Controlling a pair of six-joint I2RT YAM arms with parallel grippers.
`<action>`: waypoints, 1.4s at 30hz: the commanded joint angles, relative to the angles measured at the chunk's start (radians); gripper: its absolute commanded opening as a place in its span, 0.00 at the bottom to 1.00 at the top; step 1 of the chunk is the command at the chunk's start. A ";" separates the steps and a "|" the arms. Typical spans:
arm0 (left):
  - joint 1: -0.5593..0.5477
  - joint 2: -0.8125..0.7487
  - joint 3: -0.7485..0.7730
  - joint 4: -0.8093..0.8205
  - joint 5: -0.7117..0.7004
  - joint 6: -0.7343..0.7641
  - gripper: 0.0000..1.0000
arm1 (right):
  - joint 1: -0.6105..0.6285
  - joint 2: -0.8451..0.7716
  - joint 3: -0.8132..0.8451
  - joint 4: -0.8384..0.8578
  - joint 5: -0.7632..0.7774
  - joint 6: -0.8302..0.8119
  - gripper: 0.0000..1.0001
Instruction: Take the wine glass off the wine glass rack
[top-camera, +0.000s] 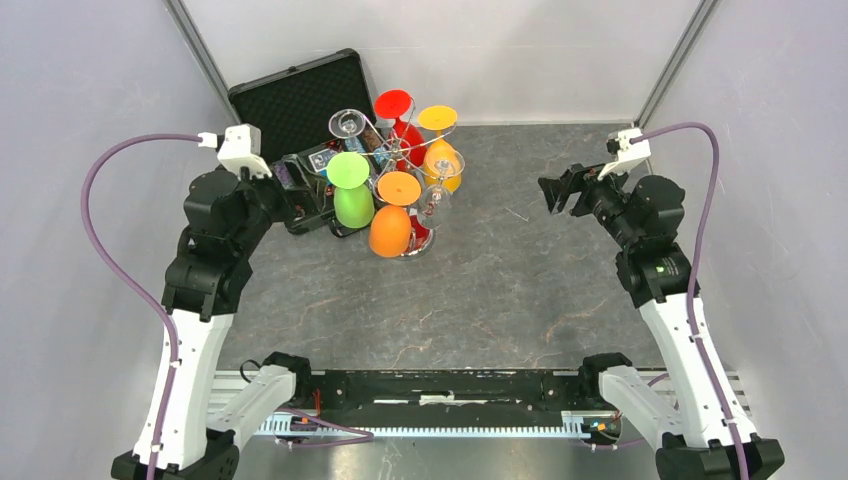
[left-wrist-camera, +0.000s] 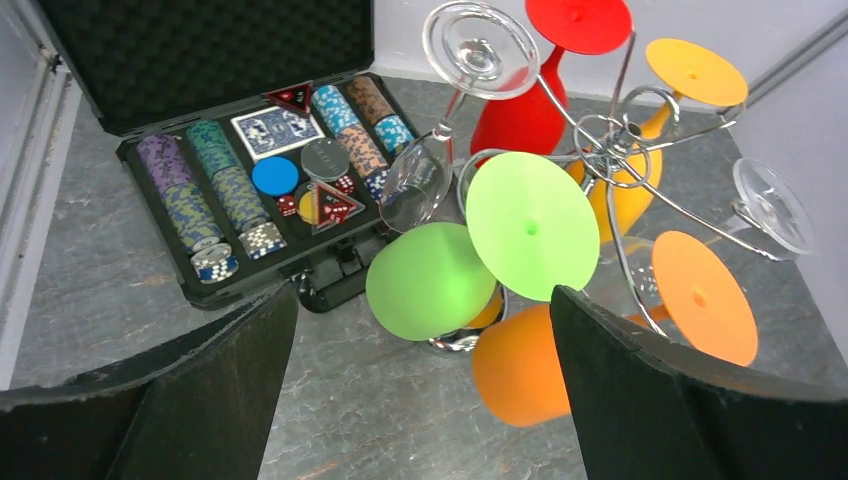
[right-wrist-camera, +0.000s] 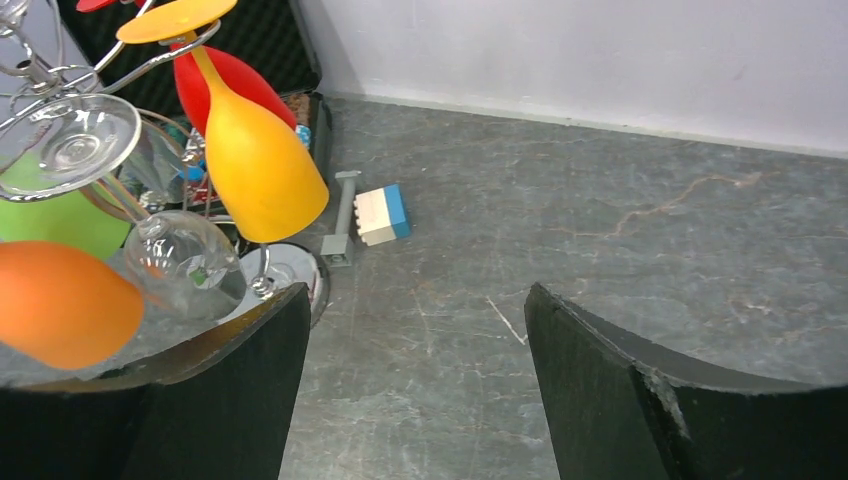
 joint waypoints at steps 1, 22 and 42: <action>0.004 -0.039 -0.022 0.088 0.103 -0.038 1.00 | 0.003 -0.013 -0.025 0.091 -0.065 0.065 0.84; 0.004 -0.100 -0.053 0.152 0.362 -0.059 1.00 | 0.213 0.106 -0.103 0.550 -0.054 0.808 0.82; 0.004 -0.082 -0.061 0.144 0.340 -0.031 1.00 | 0.350 0.357 -0.067 0.735 0.023 1.078 0.70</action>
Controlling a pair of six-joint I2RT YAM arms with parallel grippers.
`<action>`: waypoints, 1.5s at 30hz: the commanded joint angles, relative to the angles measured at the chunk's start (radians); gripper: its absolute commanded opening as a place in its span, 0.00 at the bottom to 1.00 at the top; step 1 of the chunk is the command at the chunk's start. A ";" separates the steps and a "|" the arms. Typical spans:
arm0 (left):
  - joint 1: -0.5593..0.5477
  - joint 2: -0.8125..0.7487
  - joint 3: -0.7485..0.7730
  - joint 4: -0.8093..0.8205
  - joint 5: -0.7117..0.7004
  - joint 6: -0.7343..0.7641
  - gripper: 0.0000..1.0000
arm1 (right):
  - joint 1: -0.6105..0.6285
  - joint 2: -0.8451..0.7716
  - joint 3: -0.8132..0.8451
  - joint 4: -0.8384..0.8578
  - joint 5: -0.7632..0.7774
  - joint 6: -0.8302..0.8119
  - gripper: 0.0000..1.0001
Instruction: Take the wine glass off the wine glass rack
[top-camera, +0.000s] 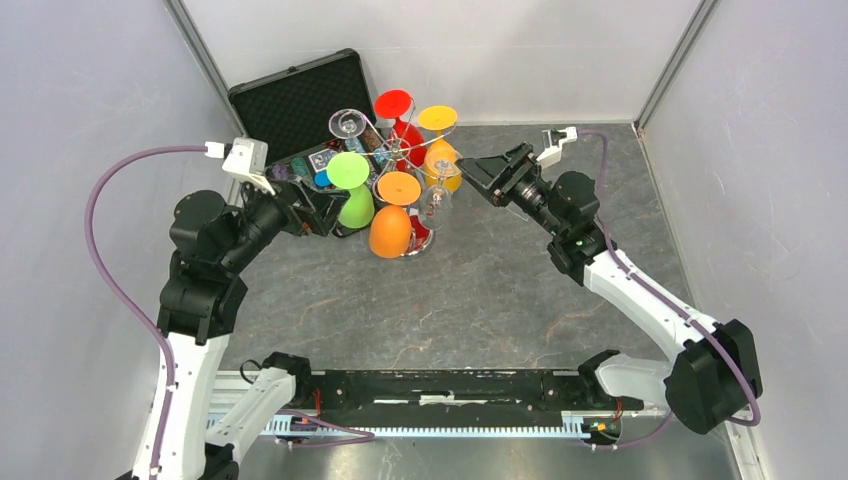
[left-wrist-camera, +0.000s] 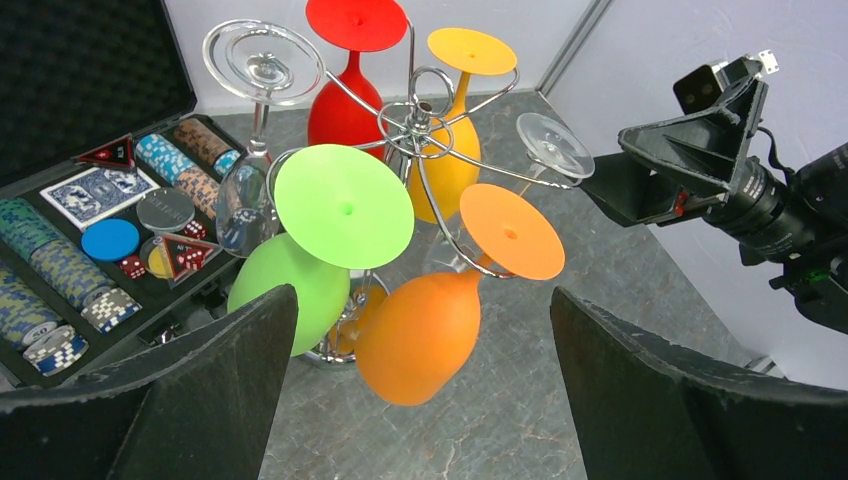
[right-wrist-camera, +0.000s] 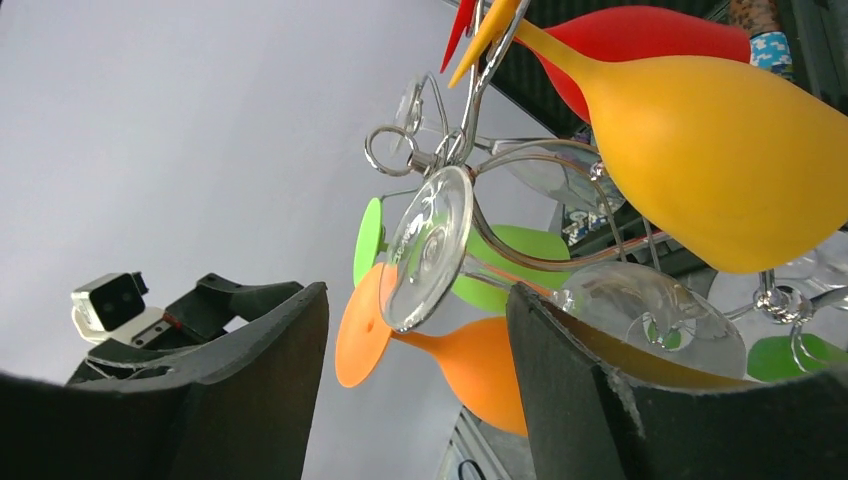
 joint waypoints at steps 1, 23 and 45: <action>0.004 0.017 0.009 0.026 -0.006 -0.008 1.00 | 0.008 0.028 0.060 0.052 0.046 0.031 0.68; 0.004 0.015 -0.038 0.013 -0.077 -0.006 1.00 | 0.020 0.127 0.196 -0.137 0.001 -0.002 0.27; 0.003 0.016 -0.058 0.022 -0.083 -0.017 1.00 | 0.028 0.053 0.257 -0.286 0.030 -0.005 0.00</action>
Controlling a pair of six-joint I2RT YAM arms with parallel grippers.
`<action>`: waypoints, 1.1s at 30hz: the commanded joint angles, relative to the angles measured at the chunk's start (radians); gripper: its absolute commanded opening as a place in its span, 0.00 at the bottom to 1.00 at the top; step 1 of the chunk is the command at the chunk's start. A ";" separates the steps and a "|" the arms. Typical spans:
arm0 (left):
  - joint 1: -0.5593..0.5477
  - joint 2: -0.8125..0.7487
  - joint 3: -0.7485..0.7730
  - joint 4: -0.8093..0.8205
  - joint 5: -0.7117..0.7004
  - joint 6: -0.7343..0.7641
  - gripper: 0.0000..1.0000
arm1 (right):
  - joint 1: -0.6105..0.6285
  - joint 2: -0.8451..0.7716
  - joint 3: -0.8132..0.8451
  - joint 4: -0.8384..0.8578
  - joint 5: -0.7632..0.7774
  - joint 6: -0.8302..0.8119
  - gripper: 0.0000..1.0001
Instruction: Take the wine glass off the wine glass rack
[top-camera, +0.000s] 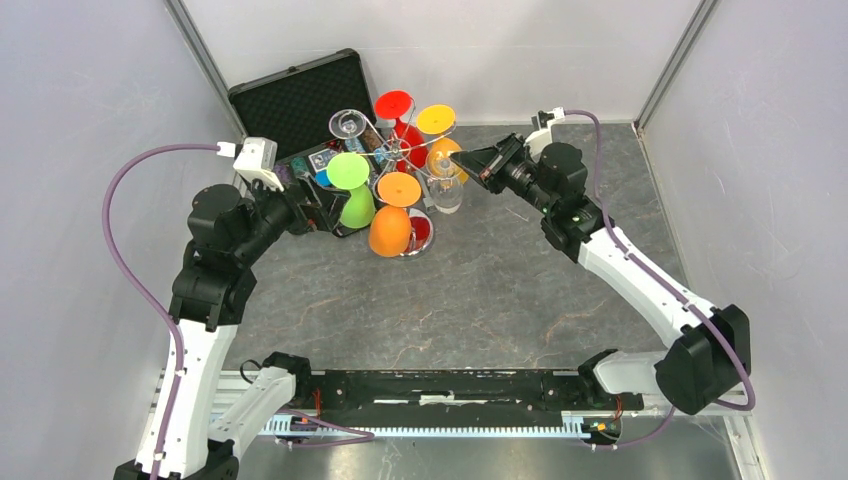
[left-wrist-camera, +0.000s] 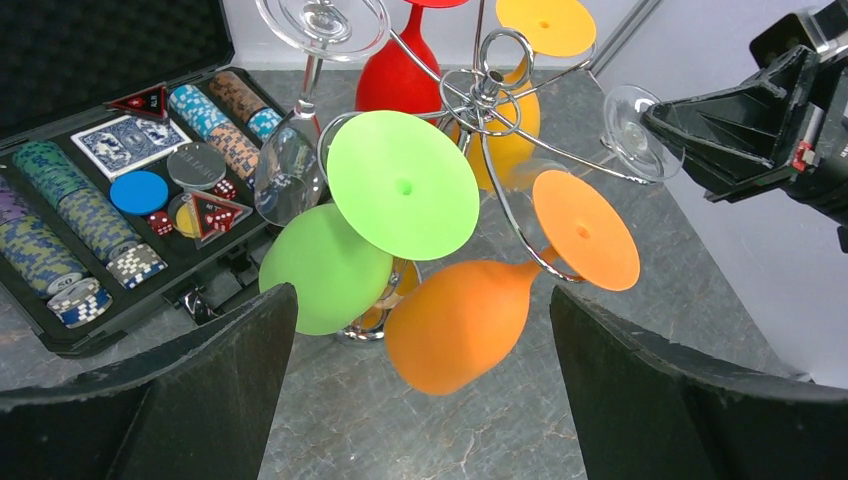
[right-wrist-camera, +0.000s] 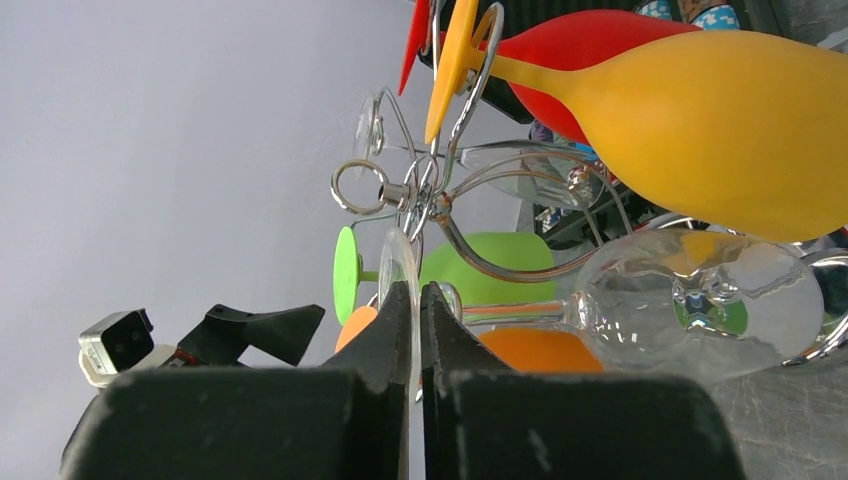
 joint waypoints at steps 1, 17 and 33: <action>0.004 -0.007 -0.003 0.022 -0.012 -0.019 1.00 | 0.006 -0.061 0.027 -0.020 0.002 0.004 0.00; 0.004 -0.022 -0.005 0.022 -0.040 -0.021 1.00 | 0.068 -0.018 0.024 0.087 -0.073 0.085 0.00; 0.004 -0.036 0.007 0.022 -0.041 -0.010 1.00 | 0.077 0.102 0.157 0.086 0.000 0.051 0.00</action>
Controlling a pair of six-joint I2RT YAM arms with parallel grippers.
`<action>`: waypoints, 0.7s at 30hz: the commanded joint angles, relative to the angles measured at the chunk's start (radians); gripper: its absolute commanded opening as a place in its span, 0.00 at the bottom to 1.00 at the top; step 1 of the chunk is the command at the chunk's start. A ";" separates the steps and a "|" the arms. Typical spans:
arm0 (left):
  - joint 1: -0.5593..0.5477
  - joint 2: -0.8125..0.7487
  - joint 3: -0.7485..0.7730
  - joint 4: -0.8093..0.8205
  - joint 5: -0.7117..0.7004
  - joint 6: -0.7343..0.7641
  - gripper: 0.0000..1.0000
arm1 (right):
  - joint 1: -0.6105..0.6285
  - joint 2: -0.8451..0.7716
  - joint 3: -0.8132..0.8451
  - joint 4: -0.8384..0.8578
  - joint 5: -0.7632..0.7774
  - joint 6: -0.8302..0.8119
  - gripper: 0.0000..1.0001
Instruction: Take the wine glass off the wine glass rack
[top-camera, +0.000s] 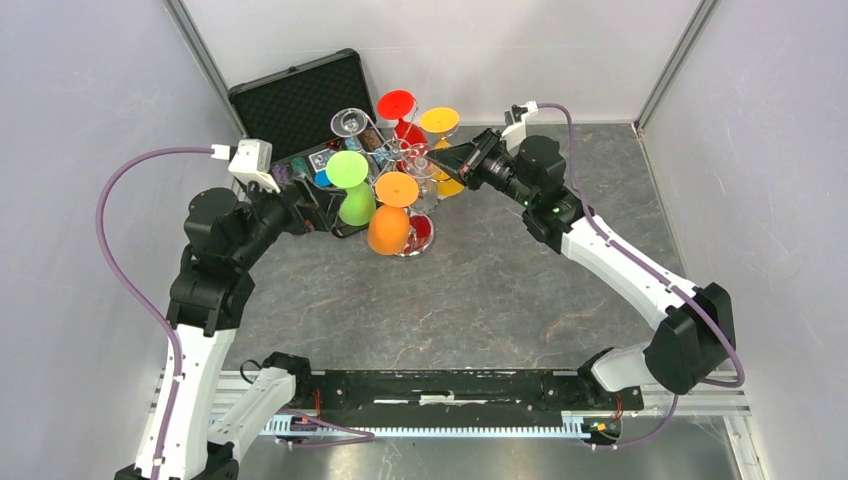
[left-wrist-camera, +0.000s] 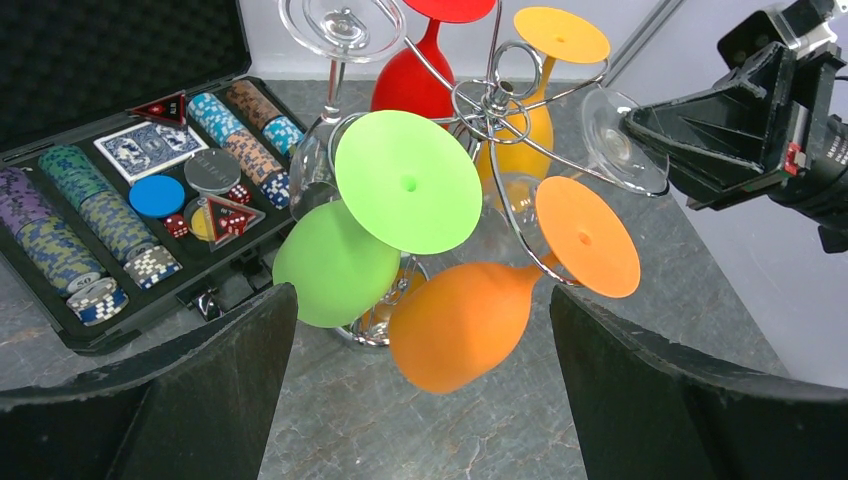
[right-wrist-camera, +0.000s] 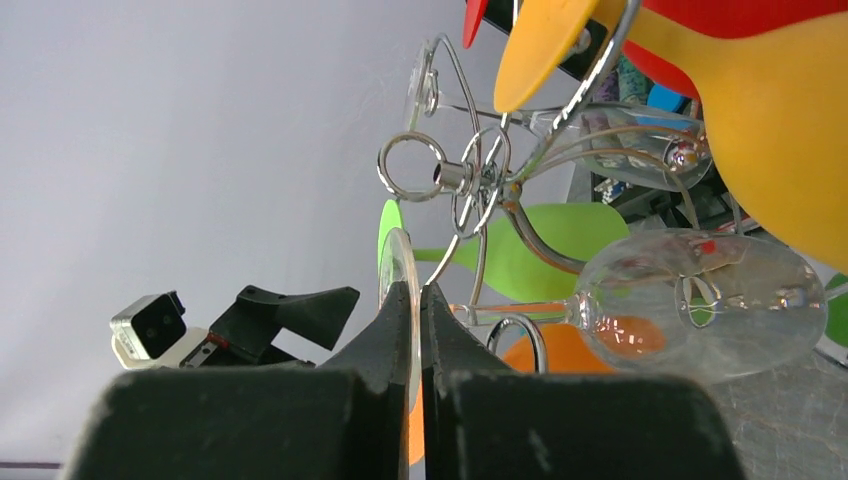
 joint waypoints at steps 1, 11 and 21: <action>0.004 -0.022 0.009 0.022 -0.009 -0.008 1.00 | 0.005 0.016 0.082 0.050 0.040 -0.017 0.00; 0.004 -0.033 0.011 0.025 0.028 -0.004 1.00 | -0.019 -0.063 0.087 -0.046 0.215 -0.092 0.00; 0.004 -0.055 -0.031 0.121 0.170 -0.019 1.00 | -0.067 -0.182 -0.012 -0.074 0.209 -0.044 0.00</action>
